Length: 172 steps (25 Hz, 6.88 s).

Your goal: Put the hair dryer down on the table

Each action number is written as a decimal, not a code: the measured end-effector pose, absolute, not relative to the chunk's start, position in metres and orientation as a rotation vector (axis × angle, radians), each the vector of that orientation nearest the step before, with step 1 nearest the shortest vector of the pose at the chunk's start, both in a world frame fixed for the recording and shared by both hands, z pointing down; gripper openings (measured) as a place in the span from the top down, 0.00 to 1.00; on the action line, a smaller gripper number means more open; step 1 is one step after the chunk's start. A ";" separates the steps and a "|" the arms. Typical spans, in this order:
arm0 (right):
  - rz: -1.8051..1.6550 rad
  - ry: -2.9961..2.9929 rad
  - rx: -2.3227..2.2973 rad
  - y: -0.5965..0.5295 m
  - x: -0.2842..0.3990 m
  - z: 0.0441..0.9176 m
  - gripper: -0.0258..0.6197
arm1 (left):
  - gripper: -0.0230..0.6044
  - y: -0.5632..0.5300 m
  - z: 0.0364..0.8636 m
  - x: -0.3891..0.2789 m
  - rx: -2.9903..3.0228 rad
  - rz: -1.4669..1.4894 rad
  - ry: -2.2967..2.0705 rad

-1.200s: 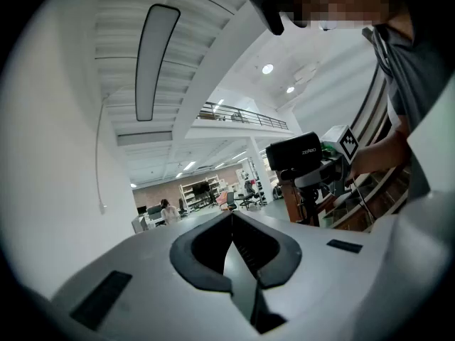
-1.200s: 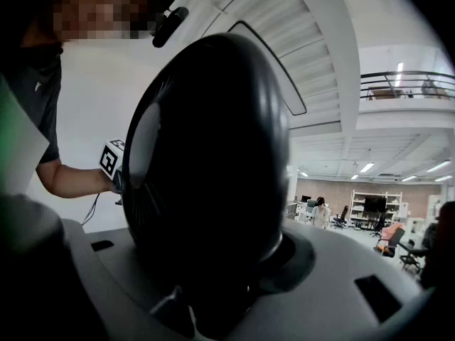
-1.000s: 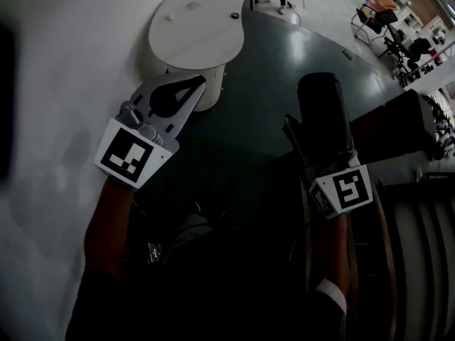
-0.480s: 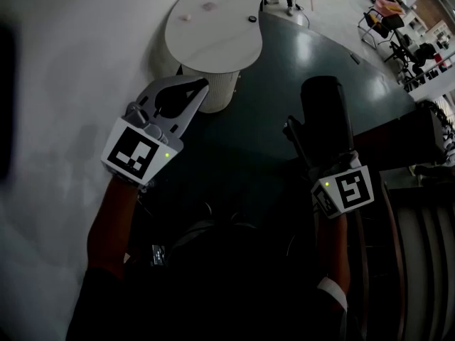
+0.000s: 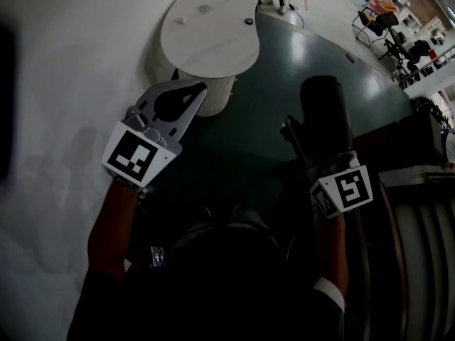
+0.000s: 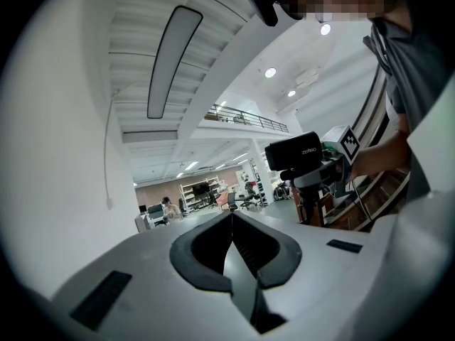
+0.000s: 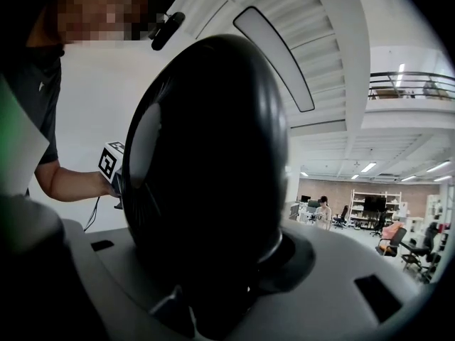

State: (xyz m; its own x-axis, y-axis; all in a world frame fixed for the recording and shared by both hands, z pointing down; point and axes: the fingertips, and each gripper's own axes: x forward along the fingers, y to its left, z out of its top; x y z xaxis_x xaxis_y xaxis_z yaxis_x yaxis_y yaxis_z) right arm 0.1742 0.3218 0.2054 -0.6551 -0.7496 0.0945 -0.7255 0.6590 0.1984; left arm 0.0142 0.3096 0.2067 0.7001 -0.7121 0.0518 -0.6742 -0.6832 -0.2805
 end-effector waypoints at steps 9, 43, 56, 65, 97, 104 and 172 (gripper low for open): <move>-0.185 -2.729 1.209 0.282 0.218 0.211 0.61 | 0.95 0.273 0.208 0.065 -2.668 -0.242 1.096; -0.176 -2.679 1.280 0.167 0.275 0.206 0.61 | 0.96 0.151 0.215 0.118 -2.728 -0.212 1.070; -0.158 -2.642 1.312 0.129 0.191 0.201 0.61 | 0.96 0.110 0.209 0.027 -2.764 -0.168 1.059; -0.144 -2.666 1.284 0.106 0.181 0.208 0.61 | 0.96 0.089 0.218 0.015 -2.753 -0.199 1.105; -0.125 -2.728 1.206 0.011 0.269 0.209 0.61 | 0.96 0.010 0.212 0.093 -2.689 -0.224 1.231; -0.124 -2.719 1.244 -0.012 0.221 0.204 0.61 | 0.96 -0.023 0.203 0.039 -2.694 -0.214 1.188; -0.044 -2.690 1.137 -0.202 0.150 0.217 0.61 | 0.96 -0.195 0.213 -0.043 -2.734 -0.228 1.313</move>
